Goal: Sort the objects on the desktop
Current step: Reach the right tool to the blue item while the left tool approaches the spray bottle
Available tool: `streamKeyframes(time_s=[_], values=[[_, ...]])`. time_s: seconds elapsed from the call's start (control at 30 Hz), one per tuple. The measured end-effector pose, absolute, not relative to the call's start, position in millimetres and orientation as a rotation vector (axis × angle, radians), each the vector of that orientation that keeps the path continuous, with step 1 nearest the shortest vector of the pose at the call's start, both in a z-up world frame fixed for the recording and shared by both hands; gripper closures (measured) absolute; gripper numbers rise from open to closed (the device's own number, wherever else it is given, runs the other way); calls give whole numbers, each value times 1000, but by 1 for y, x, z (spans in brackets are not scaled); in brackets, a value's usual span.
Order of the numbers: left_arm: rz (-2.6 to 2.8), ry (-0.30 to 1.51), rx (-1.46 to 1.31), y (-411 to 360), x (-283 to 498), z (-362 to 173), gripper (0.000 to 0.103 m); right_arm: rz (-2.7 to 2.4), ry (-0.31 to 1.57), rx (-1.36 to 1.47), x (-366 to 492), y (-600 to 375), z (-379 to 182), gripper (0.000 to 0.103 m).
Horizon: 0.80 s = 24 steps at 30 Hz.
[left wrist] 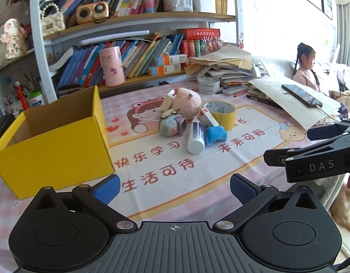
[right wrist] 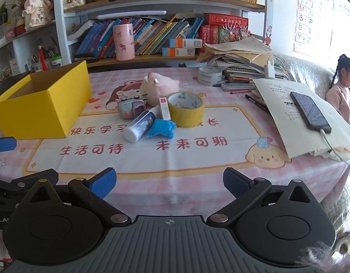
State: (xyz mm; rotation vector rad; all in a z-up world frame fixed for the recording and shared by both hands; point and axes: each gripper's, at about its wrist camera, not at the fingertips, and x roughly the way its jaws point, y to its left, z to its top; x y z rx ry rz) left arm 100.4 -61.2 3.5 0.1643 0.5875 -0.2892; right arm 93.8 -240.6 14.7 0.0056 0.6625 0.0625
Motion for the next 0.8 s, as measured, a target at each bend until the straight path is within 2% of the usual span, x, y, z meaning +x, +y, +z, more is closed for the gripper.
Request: streamKeyframes(time_s=[0.47,0.57,0.73,0.8], values=[[-237,666,140,-100,163,-1,0,119,670,-48,160,-277,19,3],[-215,682,128,-106,176,-3,1,155,695,-45,177,-283,16,13],[-184,722,137,-120,195,-7,1,257,756,-53,207,-286,7,44],[-172,724,144,-123,200,-7,2,304,772,-55,218,-285,4,48]])
